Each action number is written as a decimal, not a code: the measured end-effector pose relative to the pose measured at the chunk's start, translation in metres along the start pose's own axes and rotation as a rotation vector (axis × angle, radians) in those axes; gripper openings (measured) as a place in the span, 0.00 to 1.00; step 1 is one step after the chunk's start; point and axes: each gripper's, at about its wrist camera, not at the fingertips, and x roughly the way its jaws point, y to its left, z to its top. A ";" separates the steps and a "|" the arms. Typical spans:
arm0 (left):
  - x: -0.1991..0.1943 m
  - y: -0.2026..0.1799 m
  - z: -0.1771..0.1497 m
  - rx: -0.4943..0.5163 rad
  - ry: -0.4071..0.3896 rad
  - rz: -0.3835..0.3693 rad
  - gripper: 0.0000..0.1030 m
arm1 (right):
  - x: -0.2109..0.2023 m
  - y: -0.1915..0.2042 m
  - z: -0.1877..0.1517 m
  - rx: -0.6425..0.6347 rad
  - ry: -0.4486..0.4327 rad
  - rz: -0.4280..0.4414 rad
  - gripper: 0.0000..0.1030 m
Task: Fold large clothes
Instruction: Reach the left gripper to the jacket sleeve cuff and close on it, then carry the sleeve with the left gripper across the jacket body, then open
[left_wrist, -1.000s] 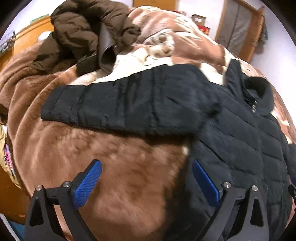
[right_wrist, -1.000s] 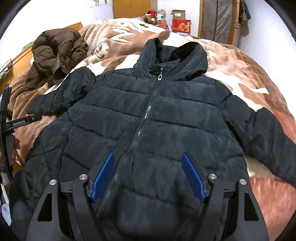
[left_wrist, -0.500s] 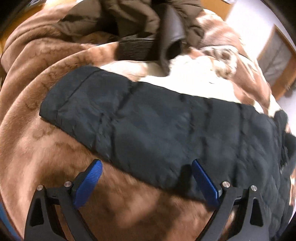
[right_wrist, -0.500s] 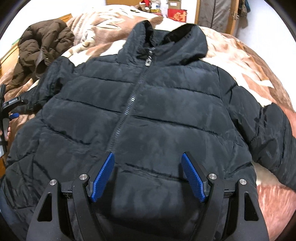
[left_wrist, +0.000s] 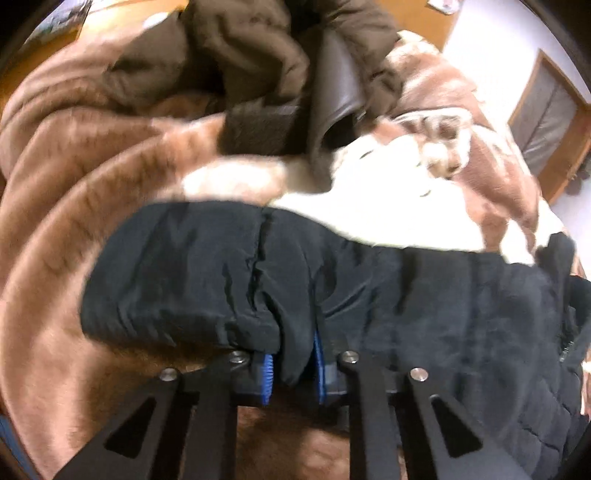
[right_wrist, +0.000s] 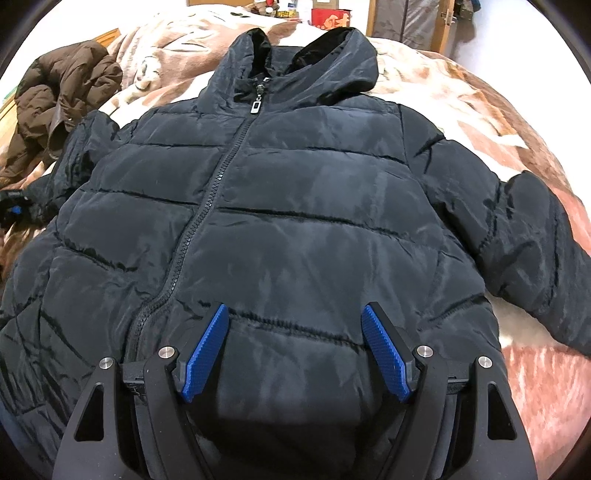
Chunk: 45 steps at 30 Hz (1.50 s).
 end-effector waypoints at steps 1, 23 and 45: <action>-0.012 -0.004 0.003 0.013 -0.016 -0.011 0.15 | -0.003 -0.001 -0.002 0.003 -0.002 -0.001 0.73; -0.175 -0.286 -0.063 0.538 -0.073 -0.543 0.14 | -0.069 -0.064 -0.042 0.170 -0.093 0.008 0.73; -0.153 -0.351 -0.161 0.647 0.193 -0.830 0.74 | -0.074 -0.081 -0.035 0.227 -0.135 0.012 0.73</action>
